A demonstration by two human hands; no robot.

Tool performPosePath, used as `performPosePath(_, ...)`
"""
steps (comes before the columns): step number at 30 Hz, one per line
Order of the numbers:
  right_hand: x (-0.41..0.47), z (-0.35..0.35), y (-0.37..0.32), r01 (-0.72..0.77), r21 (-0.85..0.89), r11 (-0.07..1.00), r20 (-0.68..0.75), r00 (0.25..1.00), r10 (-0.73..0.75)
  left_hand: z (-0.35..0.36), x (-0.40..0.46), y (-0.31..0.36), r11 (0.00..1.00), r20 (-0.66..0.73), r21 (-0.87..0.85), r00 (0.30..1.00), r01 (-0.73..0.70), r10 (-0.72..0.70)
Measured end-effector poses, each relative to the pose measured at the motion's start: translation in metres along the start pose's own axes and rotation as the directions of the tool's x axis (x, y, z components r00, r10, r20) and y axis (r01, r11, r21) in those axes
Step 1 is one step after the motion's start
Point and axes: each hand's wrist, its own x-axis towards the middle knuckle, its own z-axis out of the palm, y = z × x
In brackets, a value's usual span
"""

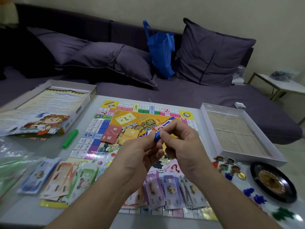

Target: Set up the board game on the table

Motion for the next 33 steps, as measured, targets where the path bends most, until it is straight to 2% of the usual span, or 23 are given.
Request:
performPosePath(2, 0.0, 0.001, -0.001, -0.045, -0.049, 0.998, -0.007, 0.999, 0.045, 0.0, 0.001, 0.0, 1.0, -0.01, 0.01, 1.0, 0.026, -0.025)
performPosePath(3, 0.001, 0.0, -0.001, -0.102, -0.008, 0.995, 0.001, 0.995, 0.102, 0.0, 0.002, 0.001, 0.999, -0.008, 0.021, 0.999, 0.034, -0.034)
performPosePath(6, 0.003, -0.006, 0.0, -0.296, 0.311, 0.903, 0.035, 0.953, 0.3, -0.003, 0.005, 0.002, 0.997, -0.031, 0.055, 0.998, 0.051, -0.049)
performPosePath(7, 0.005, -0.01, 0.001, -0.337, 0.361, 0.869, 0.037, 0.937, 0.348, -0.004, 0.005, 0.002, 0.997, -0.045, 0.064, 0.998, 0.052, -0.049)
performPosePath(11, 0.007, -0.019, 0.004, -0.444, 0.257, 0.859, 0.005, 0.889, 0.458, -0.007, 0.007, 0.0, 0.994, -0.081, 0.096, 0.995, 0.056, -0.049)
performPosePath(15, 0.006, -0.023, 0.001, -0.397, 0.206, 0.895, -0.026, 0.912, 0.41, -0.008, 0.01, -0.001, 0.995, -0.079, 0.074, 0.995, 0.072, -0.066)
performPosePath(19, 0.004, -0.023, -0.004, -0.228, -0.103, 0.968, -0.091, 0.972, 0.219, -0.005, 0.011, -0.001, 0.995, -0.075, 0.077, 0.995, 0.064, -0.059)
performPosePath(23, 0.0, -0.022, -0.008, -0.062, -0.198, 0.978, -0.092, 0.995, 0.044, -0.008, 0.009, -0.001, 0.995, -0.031, 0.079, 0.998, 0.06, -0.058)
performPosePath(25, -0.001, -0.02, -0.006, -0.021, -0.181, 0.983, -0.098, 0.995, 0.004, -0.008, 0.008, -0.002, 0.996, 0.018, 0.067, 0.998, 0.056, -0.057)
performPosePath(28, -0.002, -0.015, -0.002, -0.028, -0.052, 0.998, -0.065, 0.998, 0.024, -0.007, 0.006, -0.002, 0.998, 0.081, 0.032, 0.995, 0.048, -0.05)
performPosePath(33, -0.003, -0.013, 0.003, -0.084, 0.026, 0.996, -0.084, 0.993, 0.086, -0.008, 0.004, 0.001, 1.0, 0.086, 0.013, 0.996, 0.018, -0.019)
